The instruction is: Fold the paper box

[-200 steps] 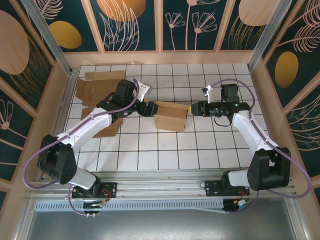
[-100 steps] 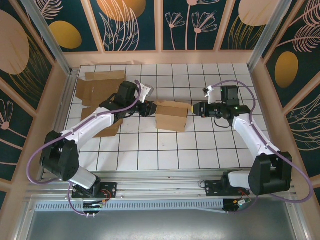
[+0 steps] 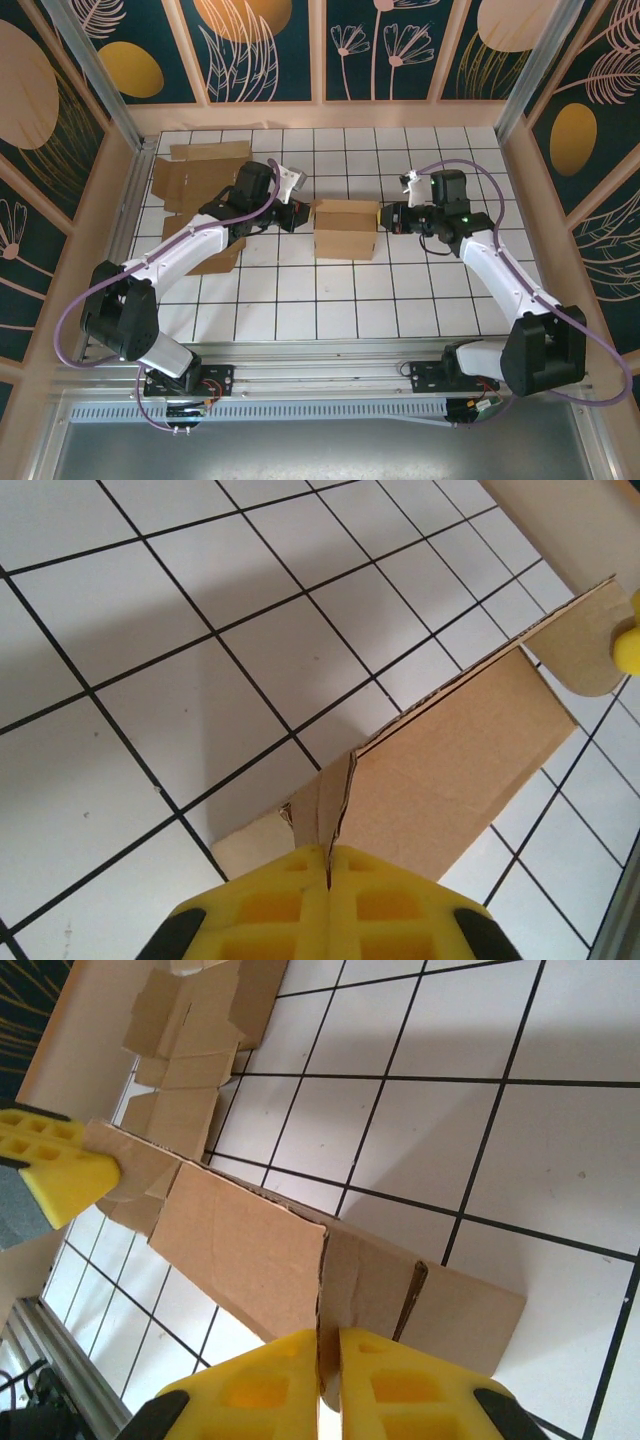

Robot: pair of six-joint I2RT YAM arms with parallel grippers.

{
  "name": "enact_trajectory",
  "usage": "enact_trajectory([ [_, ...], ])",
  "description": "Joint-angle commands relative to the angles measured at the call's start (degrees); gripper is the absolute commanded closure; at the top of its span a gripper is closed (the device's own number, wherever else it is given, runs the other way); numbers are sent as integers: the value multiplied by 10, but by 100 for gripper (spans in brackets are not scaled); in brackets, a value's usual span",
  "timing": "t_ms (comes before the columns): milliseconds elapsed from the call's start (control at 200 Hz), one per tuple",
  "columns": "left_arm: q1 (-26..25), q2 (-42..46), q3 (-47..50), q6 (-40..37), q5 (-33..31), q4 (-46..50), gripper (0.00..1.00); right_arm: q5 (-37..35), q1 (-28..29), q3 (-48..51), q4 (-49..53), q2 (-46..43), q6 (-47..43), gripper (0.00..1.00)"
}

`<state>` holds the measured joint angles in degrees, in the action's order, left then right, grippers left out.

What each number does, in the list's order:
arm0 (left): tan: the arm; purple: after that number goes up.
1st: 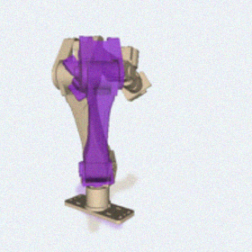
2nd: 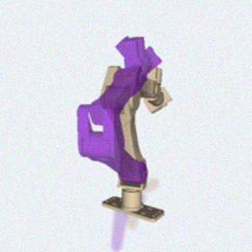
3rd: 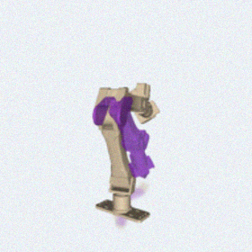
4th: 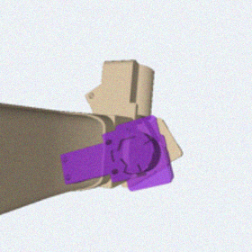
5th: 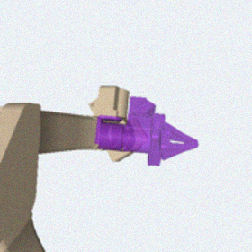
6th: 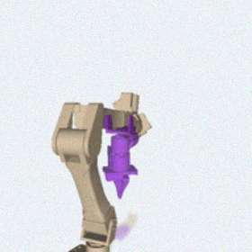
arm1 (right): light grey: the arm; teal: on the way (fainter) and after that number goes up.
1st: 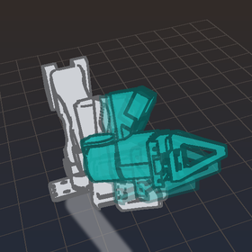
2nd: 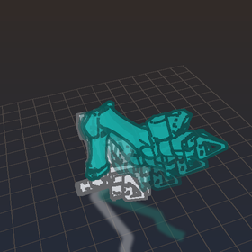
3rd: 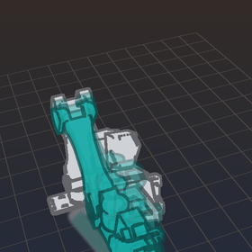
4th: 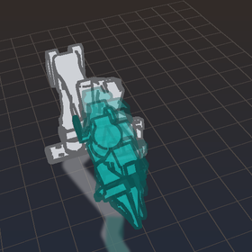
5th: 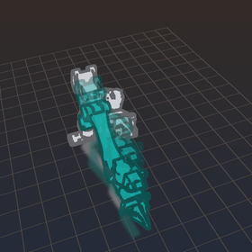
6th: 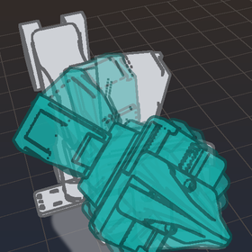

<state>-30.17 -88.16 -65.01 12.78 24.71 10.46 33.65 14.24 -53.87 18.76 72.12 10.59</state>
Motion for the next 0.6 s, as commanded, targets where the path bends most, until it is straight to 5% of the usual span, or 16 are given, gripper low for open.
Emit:
enact_trajectory([
  [0, -1, 2, 8, 32, 44, -32, 100, -21, 9, 18, -25, -18, 32, 87],
  [596, -30, -8, 14, 121, 13, -37, 100, -65, 27, 79, -49, -30, 50, 91],
])
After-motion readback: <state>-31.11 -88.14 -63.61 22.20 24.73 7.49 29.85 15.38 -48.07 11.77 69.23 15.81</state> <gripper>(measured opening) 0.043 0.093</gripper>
